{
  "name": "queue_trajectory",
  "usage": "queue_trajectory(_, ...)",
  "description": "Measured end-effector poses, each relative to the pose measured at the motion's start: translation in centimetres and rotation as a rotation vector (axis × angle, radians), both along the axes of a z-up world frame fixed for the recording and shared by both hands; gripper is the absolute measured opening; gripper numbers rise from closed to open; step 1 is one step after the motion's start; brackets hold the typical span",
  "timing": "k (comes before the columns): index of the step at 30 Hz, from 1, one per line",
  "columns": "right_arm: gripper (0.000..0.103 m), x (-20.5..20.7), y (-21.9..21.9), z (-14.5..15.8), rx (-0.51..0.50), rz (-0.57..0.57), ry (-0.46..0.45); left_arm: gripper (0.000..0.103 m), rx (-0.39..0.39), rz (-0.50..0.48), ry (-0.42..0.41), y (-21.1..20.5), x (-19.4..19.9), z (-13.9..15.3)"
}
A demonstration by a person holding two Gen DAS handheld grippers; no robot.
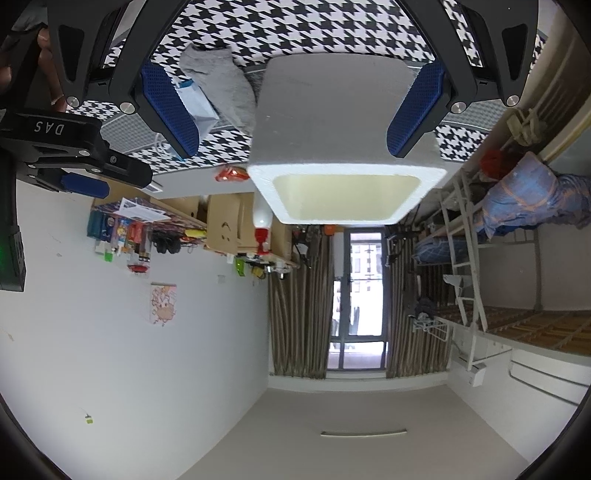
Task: Organize soft objects
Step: 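Move both tools back from the foam box toward the grey sock and mask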
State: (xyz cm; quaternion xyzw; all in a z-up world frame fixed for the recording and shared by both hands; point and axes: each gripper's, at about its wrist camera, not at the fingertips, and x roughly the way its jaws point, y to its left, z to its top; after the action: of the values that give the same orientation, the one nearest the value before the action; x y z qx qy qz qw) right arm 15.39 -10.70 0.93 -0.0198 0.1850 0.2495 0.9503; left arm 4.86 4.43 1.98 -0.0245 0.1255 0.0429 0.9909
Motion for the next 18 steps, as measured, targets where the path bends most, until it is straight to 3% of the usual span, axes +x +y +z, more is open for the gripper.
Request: queue_trajectory(18, 0.096, 0.1, -3.0, -1.7, -0.023, -0.087, 0.044, 0.102, -0.009, -0.095, 0.093, -3.2, 1.7, -2.3)
